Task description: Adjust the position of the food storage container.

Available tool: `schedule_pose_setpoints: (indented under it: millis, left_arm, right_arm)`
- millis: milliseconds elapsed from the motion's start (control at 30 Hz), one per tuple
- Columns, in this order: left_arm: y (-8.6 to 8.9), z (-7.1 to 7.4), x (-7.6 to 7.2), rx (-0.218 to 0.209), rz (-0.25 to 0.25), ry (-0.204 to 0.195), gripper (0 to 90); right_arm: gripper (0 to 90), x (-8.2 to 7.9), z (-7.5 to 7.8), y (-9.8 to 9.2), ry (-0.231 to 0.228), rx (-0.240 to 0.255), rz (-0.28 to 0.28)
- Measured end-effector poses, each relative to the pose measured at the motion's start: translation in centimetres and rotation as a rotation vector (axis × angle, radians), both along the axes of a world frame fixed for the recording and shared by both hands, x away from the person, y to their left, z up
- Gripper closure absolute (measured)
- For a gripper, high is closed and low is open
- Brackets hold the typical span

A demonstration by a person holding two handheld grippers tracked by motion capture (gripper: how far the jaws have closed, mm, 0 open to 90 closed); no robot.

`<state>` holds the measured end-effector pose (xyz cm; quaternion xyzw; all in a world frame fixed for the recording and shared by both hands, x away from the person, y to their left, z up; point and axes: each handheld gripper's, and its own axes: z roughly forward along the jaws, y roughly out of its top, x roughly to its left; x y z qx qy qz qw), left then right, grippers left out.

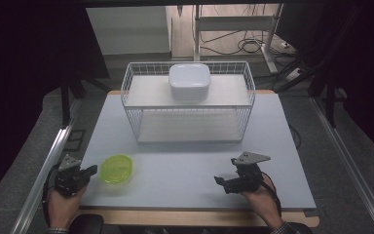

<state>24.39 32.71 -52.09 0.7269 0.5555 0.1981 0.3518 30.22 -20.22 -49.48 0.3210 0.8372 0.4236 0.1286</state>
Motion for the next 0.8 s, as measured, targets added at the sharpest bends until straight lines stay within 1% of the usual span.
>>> schedule_pose_setpoints:
  millis: [133,167,333,433,500,700,800]
  left_arm:
    - [-0.1,-0.8,0.2,-0.031,-0.033,0.041,89.9]
    - [-0.2,-1.0,0.4,-0.039,-0.050,0.052,89.9]
    - [-0.6,-1.4,0.9,-0.041,-0.096,0.067,89.9]
    - [-1.0,-1.6,1.0,-0.027,-0.116,0.073,89.9]
    - [-1.2,-1.6,1.0,-0.025,-0.126,0.075,89.9]
    - [-2.0,-1.7,1.6,-0.047,-0.152,0.078,89.9]
    - [-2.7,-1.7,1.9,-0.053,-0.176,0.082,89.9]
  right_arm:
    - [7.7,0.0,-0.1,0.1,-0.001,-0.007,0.001]
    - [7.7,0.0,-0.1,0.2,0.000,-0.008,0.001]
    - [7.7,0.0,-0.2,0.2,0.002,-0.009,0.000]
    - [7.7,0.0,-0.2,0.2,0.003,-0.012,0.001]
    - [7.7,0.0,-0.2,0.2,0.000,-0.015,0.002]
    - [7.6,0.0,-0.3,0.3,0.004,-0.022,0.005]
    - [7.6,0.1,-0.4,0.4,0.006,-0.024,0.003]
